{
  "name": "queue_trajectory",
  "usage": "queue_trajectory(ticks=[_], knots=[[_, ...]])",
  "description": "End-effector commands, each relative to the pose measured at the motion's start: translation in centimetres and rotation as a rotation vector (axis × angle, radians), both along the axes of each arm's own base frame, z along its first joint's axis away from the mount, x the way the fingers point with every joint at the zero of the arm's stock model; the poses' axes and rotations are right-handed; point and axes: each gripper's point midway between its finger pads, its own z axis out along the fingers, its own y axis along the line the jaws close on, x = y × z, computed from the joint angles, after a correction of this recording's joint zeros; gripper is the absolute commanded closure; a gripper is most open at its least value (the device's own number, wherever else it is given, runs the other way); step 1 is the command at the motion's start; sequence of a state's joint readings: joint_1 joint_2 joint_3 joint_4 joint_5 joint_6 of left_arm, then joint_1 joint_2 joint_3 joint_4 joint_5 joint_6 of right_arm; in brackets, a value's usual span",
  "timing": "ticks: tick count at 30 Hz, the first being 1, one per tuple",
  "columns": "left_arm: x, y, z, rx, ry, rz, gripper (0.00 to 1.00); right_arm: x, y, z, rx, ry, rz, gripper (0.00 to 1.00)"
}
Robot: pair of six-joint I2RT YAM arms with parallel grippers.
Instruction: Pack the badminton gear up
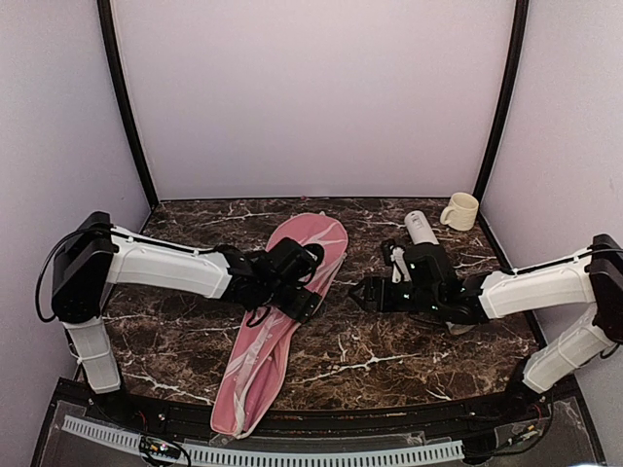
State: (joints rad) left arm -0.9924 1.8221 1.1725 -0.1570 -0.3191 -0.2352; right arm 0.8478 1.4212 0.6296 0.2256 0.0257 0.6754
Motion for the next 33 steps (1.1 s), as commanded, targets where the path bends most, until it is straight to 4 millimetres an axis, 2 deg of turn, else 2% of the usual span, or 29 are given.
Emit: queue_trajectory(ticks=[1, 5, 10, 17, 19, 23, 29, 33], knots=[[0.1, 1.7, -1.4, 0.205, -0.031, 0.032, 0.11, 0.6, -0.3, 0.6, 0.068, -0.013, -0.038, 0.16], [-0.8, 1.2, -2.6, 0.218, -0.007, 0.006, 0.08, 0.7, -0.6, 0.1, 0.083, -0.002, -0.052, 0.16], [-1.6, 1.5, -4.0, 0.223, 0.034, 0.006, 0.07, 1.0, -0.9, -0.1, 0.090, 0.005, -0.061, 0.16], [-2.7, 1.3, -4.9, 0.230, 0.065, -0.015, 0.08, 1.2, -1.2, -0.4, 0.094, 0.014, -0.076, 0.15], [-3.0, 1.5, -5.3, 0.245, 0.076, -0.020, 0.18, 1.3, -1.4, -0.5, 0.095, 0.018, -0.086, 0.15], [-3.5, 1.8, -5.6, 0.272, 0.077, -0.025, 0.48, 1.4, -1.7, -0.7, 0.094, 0.023, -0.101, 0.15], [-4.0, 1.9, -4.6, 0.258, 0.064, -0.015, 0.83, 2.0, -2.7, -0.8, 0.092, 0.025, -0.128, 0.16], [-3.9, 2.1, -2.8, 0.217, 0.038, 0.003, 0.96, 2.4, -3.7, -0.3, 0.089, 0.011, -0.145, 0.16]])
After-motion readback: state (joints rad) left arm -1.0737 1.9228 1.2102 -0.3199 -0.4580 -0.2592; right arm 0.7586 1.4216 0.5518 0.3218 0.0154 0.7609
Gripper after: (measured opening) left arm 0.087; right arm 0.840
